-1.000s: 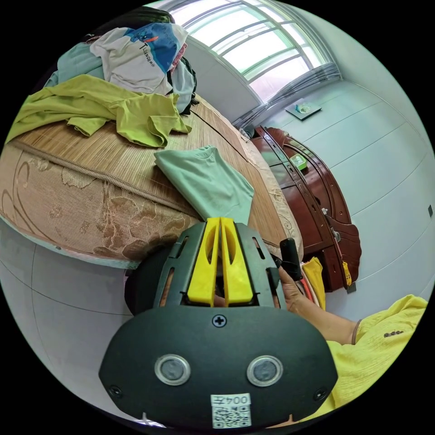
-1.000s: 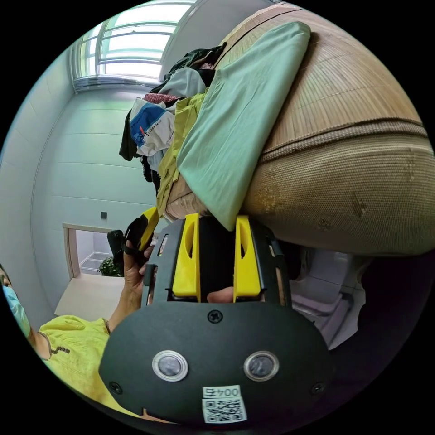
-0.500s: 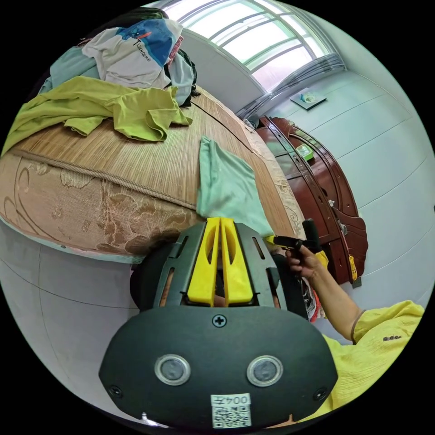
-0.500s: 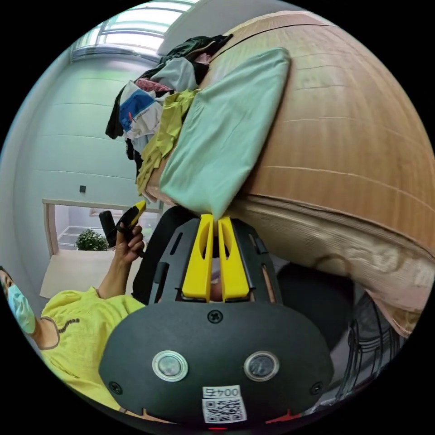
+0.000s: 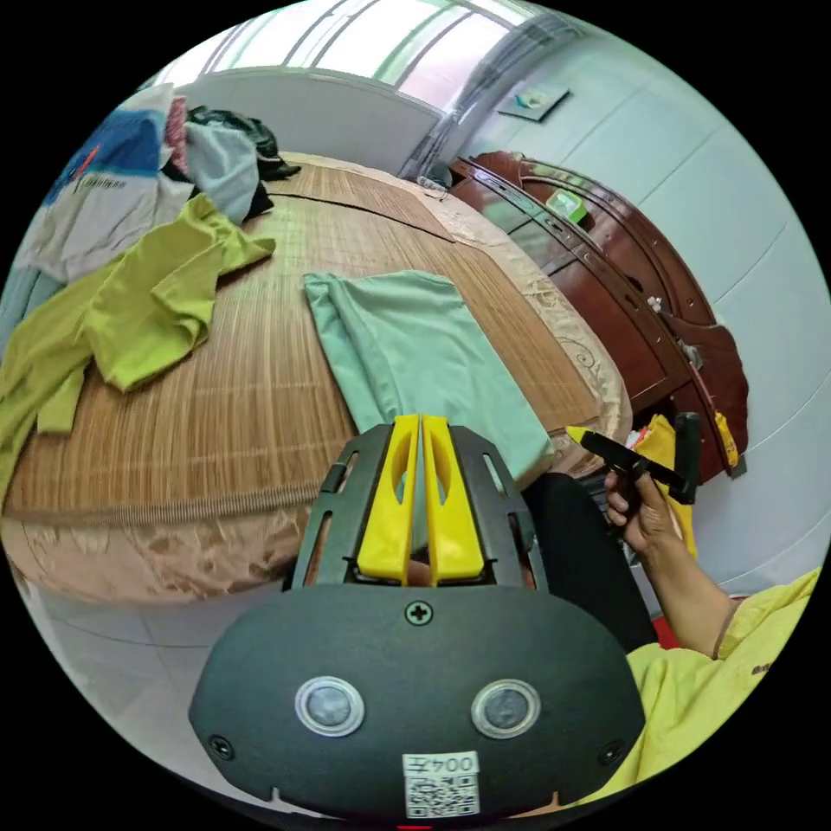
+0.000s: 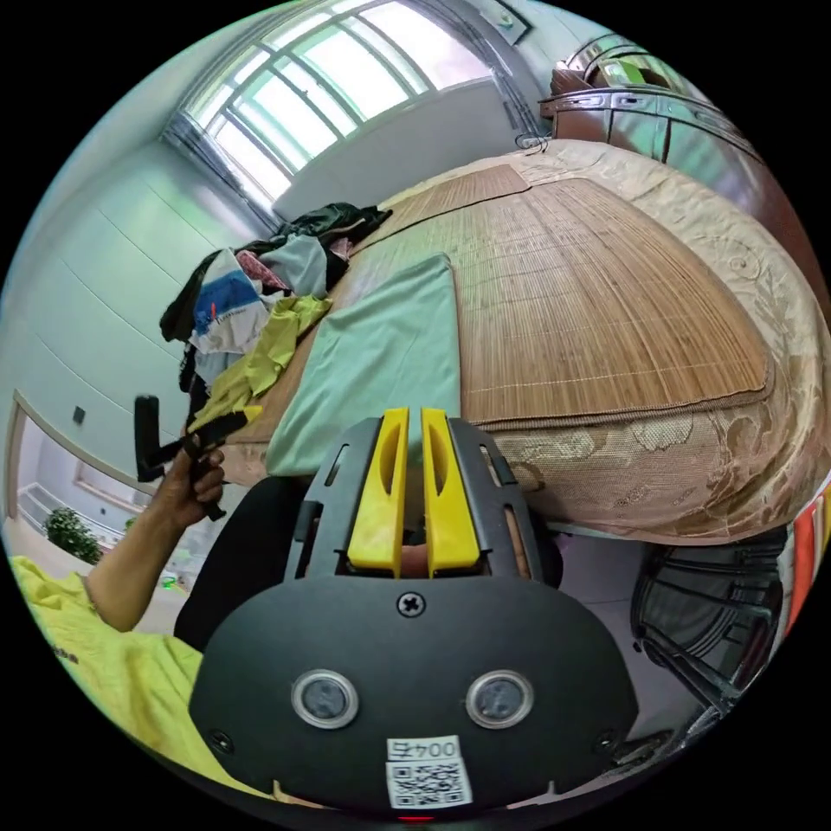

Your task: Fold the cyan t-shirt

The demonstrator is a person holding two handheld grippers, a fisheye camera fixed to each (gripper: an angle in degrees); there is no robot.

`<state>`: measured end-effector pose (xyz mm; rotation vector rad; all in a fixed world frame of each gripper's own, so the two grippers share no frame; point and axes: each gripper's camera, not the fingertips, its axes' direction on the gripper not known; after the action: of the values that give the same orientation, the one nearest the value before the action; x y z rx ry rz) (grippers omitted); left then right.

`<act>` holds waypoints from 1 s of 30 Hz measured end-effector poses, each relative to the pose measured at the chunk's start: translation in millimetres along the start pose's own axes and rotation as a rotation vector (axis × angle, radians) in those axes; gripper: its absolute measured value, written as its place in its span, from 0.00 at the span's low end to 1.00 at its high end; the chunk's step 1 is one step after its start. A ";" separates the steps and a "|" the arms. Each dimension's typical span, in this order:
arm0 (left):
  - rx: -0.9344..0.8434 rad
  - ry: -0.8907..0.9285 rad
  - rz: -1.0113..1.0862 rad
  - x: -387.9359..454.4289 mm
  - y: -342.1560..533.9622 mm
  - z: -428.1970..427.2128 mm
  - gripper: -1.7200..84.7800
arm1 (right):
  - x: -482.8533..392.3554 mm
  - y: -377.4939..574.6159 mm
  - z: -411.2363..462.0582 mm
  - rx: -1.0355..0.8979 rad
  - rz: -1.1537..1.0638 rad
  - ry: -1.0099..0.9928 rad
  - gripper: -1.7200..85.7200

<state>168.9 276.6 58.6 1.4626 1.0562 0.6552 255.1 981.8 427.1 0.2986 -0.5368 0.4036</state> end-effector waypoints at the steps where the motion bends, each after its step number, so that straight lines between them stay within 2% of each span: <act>1: -0.012 -0.025 0.023 5.8 -13.9 18.2 0.02 | -16.5 -4.2 15.1 -0.027 -0.010 0.053 0.03; 7: -0.199 -0.171 0.110 7.4 -48.7 123.6 0.02 | -86.5 -3.4 111.3 -0.257 -0.131 0.241 0.01; 13: -0.234 -0.136 0.095 -23.6 -49.0 144.7 0.02 | -131.2 22.4 144.2 -0.260 -0.150 0.270 0.02; 17: -0.175 -0.096 0.057 -42.5 -38.4 88.4 0.02 | -159.1 44.7 145.0 -0.220 -0.177 0.227 0.04; 19: -0.168 -0.123 0.019 -56.0 -15.3 59.7 0.02 | -211.9 75.8 124.2 -0.085 -0.286 0.157 0.07; 21: -0.141 -0.150 -0.012 -69.9 16.3 32.8 0.02 | -267.3 105.0 123.8 -0.033 -0.416 0.103 0.09; 25: -0.098 -0.074 -0.169 -116.4 87.0 -5.2 0.02 | -393.0 176.3 183.2 -0.056 -0.730 0.179 0.11; 30: -0.113 -0.026 -0.233 -155.0 129.4 -17.1 0.02 | -481.1 231.2 249.5 -0.058 -0.968 0.383 0.11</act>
<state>117.5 156.0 213.2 1.2253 1.1302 0.5193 -332.9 951.0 407.3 0.3780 0.0108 -0.4892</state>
